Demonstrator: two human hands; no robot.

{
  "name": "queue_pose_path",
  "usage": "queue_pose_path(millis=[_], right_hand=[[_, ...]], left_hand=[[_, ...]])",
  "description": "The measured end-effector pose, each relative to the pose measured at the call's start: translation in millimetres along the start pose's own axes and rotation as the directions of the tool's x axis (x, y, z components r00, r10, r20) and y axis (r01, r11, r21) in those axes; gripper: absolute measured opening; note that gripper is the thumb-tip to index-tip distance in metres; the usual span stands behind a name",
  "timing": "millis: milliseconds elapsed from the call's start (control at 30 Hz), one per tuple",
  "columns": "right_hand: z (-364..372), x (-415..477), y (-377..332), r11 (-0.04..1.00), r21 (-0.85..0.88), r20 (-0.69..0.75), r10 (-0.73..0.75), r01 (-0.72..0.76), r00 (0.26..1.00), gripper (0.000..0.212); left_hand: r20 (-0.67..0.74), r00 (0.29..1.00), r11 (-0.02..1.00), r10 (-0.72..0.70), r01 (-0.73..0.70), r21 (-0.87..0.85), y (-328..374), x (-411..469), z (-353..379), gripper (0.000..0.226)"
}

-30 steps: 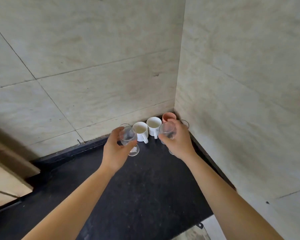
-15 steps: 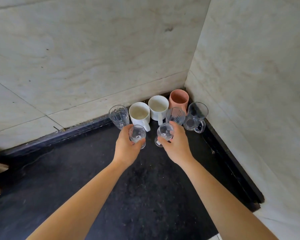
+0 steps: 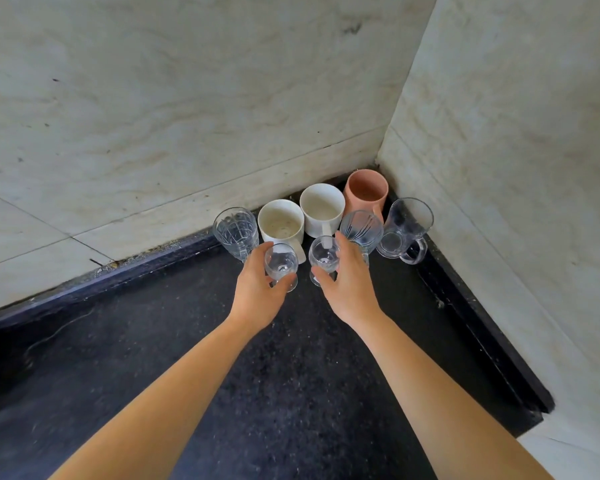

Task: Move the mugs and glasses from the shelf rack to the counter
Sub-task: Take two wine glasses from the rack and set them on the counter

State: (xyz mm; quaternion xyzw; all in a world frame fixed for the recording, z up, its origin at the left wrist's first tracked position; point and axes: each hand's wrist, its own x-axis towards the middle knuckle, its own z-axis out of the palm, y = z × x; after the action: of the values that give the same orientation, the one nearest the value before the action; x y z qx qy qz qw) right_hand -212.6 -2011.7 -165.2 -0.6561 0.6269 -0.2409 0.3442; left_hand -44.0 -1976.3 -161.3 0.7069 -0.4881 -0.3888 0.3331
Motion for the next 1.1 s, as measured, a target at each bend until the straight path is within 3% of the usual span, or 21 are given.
queue_pose_path(millis=[233,400,533,633,767,900,1033,1100], right_hand=[[-10.8,-9.2,-12.3,0.998,-0.058,0.028,0.02,-0.019,0.999,0.087],[-44.8,-13.5,-56.4,0.987,-0.135,0.018,-0.086,0.087,0.996,0.069],[-75.6,-7.3,-121.0,0.952,-0.222,-0.065,-0.229,0.21,0.971,0.056],[-95.4,-9.0,-180.9,0.911,-0.247,-0.061,-0.354,0.33,0.933,0.059],[-109.3,-24.5,-249.5,0.772,-0.361,-0.073,-0.583,0.523,0.809,0.061],[-102.6,-54.5,-301.8,0.596,-0.424,-0.048,-0.767,0.682,0.64,0.069],[-66.7,-102.2,-329.7,0.448,-0.318,0.03,-0.876,0.835,0.481,0.073],[-37.8,-136.3,-337.9,0.374,-0.22,0.099,-0.91,0.901,0.402,0.073]], left_hand=[[0.052,0.998,0.989,0.034,-0.041,0.144,7.4,-4.8,-13.4,0.076],[0.001,0.99,0.949,0.138,-0.132,0.285,46.1,-15.3,-57.6,0.069],[-0.094,0.941,0.846,0.326,-0.246,0.473,92.2,-26.1,-118.7,0.058],[-0.224,0.876,0.752,0.427,-0.206,0.626,127.2,-45.7,-176.8,0.057],[-0.36,0.812,0.648,0.46,-0.029,0.761,158.7,-92.1,-247.1,0.063],[-0.529,0.718,0.612,0.452,0.182,0.77,167.6,-171.2,-296.4,0.068],[-0.712,0.599,0.654,0.367,0.378,0.655,141.1,-274.1,-310.0,0.072],[-0.781,0.548,0.621,0.302,0.508,0.597,117.6,-332.0,-304.3,0.072]])
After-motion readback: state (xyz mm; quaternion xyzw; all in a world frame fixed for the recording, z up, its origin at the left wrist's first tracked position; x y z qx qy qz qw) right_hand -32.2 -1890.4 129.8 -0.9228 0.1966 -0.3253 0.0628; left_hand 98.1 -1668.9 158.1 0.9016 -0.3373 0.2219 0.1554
